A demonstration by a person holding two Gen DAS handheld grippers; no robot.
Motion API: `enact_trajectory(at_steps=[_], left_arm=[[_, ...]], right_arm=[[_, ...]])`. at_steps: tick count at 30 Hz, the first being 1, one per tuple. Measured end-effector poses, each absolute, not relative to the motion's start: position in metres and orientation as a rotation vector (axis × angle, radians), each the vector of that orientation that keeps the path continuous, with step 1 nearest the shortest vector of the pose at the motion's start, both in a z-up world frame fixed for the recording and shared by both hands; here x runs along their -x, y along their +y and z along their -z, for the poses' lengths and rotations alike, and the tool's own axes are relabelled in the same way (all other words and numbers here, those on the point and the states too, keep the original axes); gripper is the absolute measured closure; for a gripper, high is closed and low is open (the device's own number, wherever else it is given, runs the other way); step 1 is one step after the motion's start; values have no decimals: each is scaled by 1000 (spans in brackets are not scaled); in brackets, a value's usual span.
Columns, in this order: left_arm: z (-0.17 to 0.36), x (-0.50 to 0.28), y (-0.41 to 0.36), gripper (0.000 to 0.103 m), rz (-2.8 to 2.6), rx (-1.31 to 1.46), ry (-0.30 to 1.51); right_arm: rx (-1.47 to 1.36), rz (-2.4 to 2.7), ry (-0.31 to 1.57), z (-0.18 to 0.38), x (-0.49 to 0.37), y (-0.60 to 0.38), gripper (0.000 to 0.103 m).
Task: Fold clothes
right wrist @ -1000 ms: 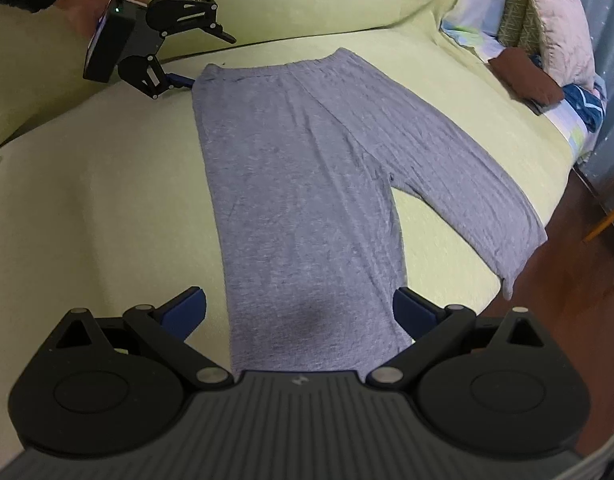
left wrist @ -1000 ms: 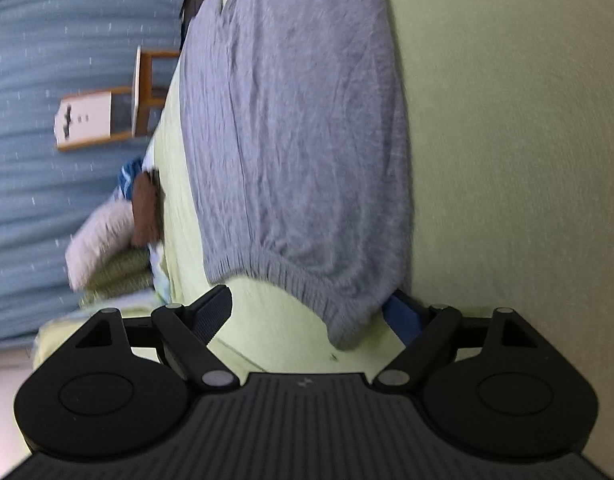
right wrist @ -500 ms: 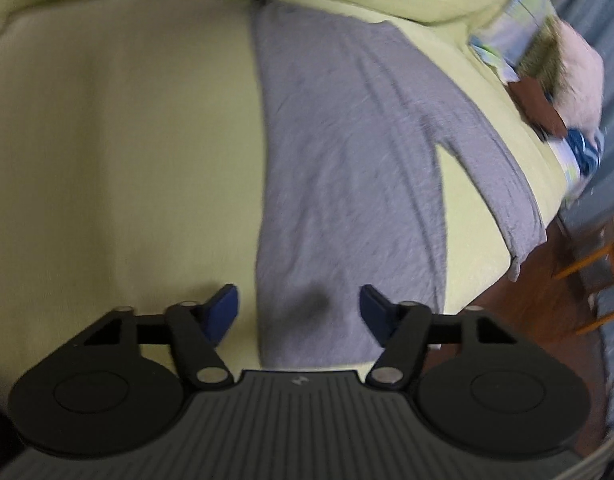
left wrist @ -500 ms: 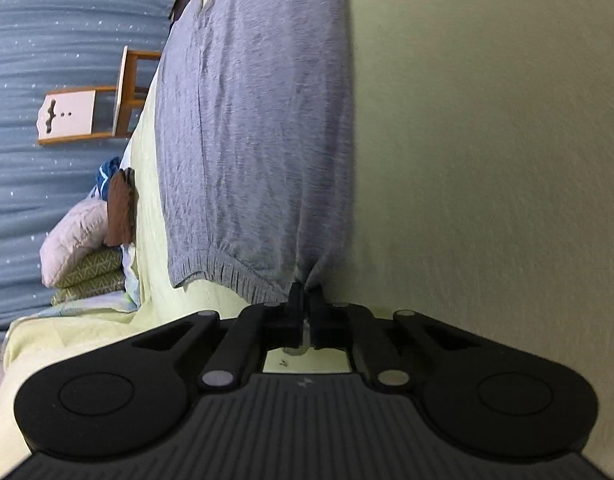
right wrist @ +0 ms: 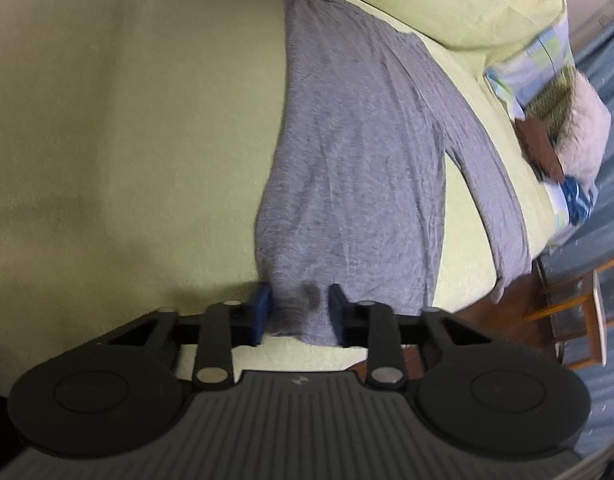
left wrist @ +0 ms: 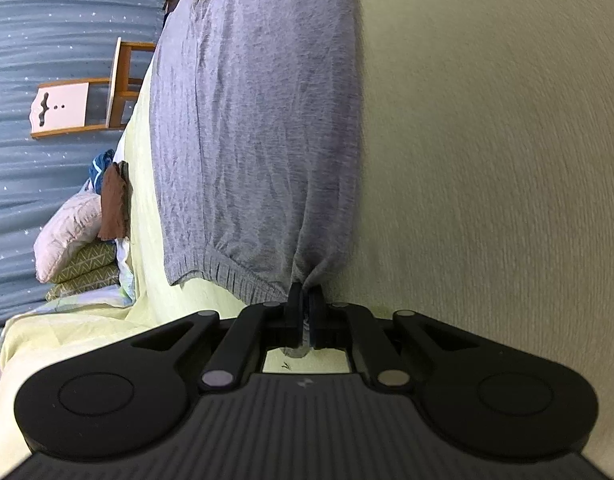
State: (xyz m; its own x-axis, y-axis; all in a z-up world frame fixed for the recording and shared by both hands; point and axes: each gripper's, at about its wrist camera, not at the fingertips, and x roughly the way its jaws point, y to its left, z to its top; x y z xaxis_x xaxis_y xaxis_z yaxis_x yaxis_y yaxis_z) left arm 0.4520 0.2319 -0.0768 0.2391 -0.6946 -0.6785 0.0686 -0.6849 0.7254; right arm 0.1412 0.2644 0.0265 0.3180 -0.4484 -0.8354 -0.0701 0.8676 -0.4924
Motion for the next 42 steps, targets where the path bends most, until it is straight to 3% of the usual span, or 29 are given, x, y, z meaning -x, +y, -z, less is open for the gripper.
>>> enact_trajectory(at_steps=[2,15,29,42], left_arm=[[75,-451,231,103,1507,-1871,-551],[33,-451,214,103,1506,-1852,-353],[-79,-463,109,103,1573,-1738,168],[-82,-497,-16,103,1548,-1736,453]], right_arm=[[486,239,1239,-27,-142,263,100],[179,227,1247,-99,-150,218,102],[-241,174,1270,-190,-176,53,102],[-477,25,1316,-152,-217,-163,102]])
